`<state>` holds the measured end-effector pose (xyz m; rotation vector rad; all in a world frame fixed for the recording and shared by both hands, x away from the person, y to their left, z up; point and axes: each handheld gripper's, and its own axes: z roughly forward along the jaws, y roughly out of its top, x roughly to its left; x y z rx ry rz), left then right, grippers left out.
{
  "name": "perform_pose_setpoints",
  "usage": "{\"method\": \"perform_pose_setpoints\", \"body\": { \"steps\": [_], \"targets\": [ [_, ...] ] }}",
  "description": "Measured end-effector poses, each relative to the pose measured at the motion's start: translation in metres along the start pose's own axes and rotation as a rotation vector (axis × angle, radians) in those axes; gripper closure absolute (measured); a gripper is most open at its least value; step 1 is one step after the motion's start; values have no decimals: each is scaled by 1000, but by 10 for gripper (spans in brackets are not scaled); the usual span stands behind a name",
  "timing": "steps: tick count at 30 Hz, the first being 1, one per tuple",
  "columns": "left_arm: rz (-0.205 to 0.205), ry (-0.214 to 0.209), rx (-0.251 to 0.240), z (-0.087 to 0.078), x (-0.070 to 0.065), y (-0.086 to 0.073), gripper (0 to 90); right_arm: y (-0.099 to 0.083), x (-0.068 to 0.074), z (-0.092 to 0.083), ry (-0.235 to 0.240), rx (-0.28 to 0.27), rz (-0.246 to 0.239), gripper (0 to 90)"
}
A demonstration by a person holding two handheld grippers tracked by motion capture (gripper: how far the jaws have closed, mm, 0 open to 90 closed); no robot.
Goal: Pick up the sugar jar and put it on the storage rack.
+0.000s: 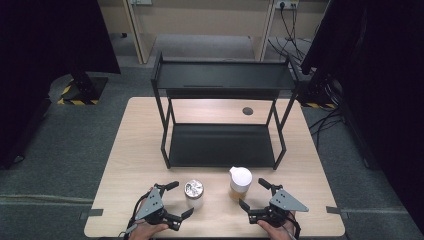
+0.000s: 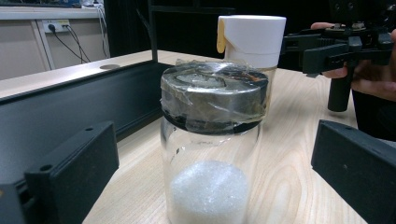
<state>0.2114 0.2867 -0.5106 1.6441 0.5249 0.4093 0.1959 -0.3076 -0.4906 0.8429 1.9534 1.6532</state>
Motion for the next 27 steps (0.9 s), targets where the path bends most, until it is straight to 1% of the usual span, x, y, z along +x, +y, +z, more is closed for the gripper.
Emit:
{"method": "perform_pose_setpoints", "body": {
  "steps": [18, 27],
  "targets": [
    [-2, 5, -3, 0, -1, -1, 0, -1, 0, -1, 0, -10, 5, 5],
    [-12, 3, -5, 0, -2, -1, 0, -2, 0, -1, -3, -17, 5, 5]
  ]
}}
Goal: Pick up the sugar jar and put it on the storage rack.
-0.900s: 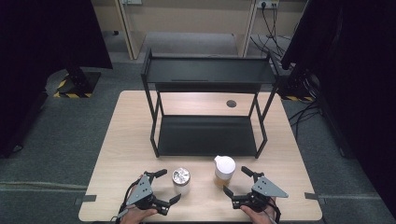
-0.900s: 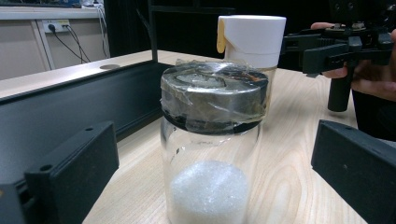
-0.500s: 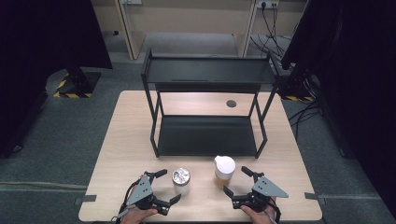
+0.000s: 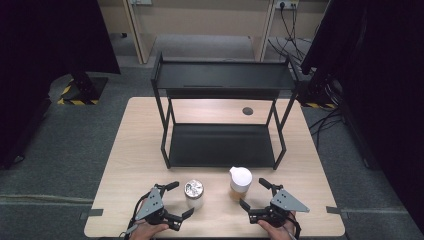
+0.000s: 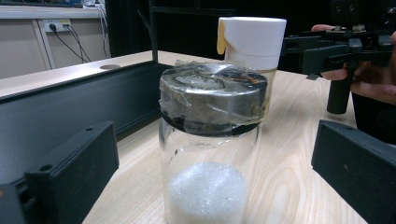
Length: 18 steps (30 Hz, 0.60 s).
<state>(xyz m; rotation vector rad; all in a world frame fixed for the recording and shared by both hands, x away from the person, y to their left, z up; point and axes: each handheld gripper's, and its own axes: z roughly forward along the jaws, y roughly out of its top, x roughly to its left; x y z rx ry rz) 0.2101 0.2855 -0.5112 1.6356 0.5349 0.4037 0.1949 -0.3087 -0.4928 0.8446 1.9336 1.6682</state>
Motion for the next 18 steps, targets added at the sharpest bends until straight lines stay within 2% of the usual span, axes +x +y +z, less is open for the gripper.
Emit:
{"method": "perform_pose_setpoints", "body": {
  "steps": [18],
  "targets": [
    [-2, -5, 6, 8, -4, 1, 0, -2, -1, 0, 3, -12, 4, 5]
  ]
}}
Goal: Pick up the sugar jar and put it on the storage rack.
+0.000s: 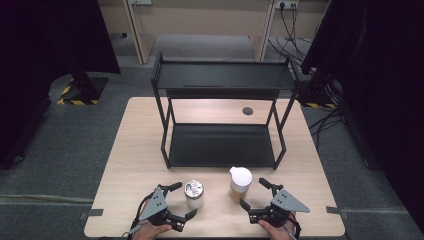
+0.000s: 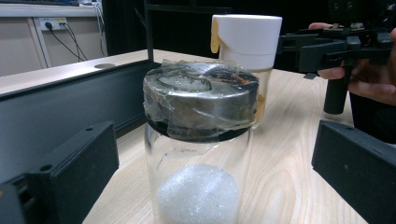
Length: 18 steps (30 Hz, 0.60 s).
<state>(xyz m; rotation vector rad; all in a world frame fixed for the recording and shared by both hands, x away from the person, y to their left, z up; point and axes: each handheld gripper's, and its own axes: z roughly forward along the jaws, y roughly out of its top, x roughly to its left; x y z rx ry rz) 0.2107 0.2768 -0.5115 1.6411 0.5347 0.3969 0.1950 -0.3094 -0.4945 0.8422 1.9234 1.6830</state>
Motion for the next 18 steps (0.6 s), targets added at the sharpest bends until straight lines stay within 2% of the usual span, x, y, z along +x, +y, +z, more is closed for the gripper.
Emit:
{"method": "perform_pose_setpoints", "body": {
  "steps": [13, 18],
  "targets": [
    [28, 4, 21, 11, -3, 4, 0, -1, 0, 0, 4, -1, 2, 5],
    [27, 6, 30, 16, -3, 7, 1, -1, 0, 0, 3, -3, 3, 5]
  ]
}}
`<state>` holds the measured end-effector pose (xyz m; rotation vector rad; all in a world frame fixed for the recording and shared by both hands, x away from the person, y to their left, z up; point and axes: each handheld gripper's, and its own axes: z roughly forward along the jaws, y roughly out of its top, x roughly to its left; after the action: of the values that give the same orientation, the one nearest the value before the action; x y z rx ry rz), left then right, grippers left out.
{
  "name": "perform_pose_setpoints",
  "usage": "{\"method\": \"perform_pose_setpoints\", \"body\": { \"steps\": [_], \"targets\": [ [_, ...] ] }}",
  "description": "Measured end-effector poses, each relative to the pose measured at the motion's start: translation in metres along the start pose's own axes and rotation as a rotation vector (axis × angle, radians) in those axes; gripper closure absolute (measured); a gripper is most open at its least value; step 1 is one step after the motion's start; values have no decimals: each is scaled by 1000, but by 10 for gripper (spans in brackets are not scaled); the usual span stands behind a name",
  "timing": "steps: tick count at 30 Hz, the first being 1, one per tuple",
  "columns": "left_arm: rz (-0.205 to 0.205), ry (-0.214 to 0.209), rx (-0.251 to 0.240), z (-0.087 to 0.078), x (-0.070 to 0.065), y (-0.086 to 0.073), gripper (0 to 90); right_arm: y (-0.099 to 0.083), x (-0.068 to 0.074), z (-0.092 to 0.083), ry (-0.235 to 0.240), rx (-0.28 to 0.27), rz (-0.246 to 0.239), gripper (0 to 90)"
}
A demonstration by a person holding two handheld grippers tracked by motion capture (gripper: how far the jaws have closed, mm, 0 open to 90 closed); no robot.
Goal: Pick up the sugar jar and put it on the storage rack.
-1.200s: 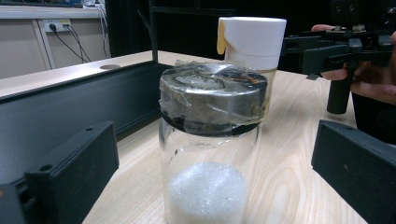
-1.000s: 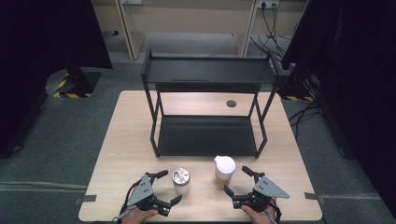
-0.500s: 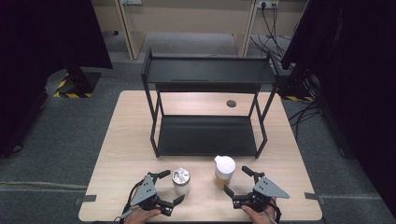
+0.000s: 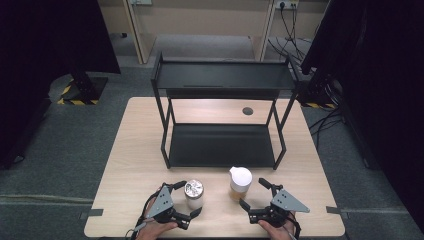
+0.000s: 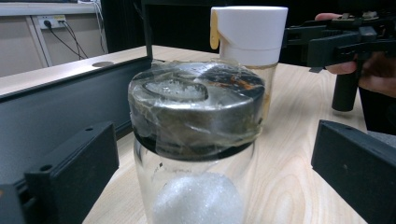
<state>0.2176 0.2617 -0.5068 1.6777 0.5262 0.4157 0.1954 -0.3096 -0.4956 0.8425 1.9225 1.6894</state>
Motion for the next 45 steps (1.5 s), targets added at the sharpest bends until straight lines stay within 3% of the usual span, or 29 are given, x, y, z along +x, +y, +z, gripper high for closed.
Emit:
{"method": "perform_pose_setpoints", "body": {
  "steps": [18, 26, 31, 45],
  "targets": [
    [8, 20, 39, 14, 2, 8, 66, -1, -1, 0, 8, -5, 2, 5],
    [12, 21, 74, 20, 2, 14, 174, -1, -1, 0, 9, -9, 4, 5],
    [18, 30, 93, 21, 1, 17, 301, -1, -1, 0, 10, -9, 5, 5],
    [2, 48, 74, 16, -1, 22, 308, -1, -1, -1, 11, -12, 6, 5]
  ]
}}
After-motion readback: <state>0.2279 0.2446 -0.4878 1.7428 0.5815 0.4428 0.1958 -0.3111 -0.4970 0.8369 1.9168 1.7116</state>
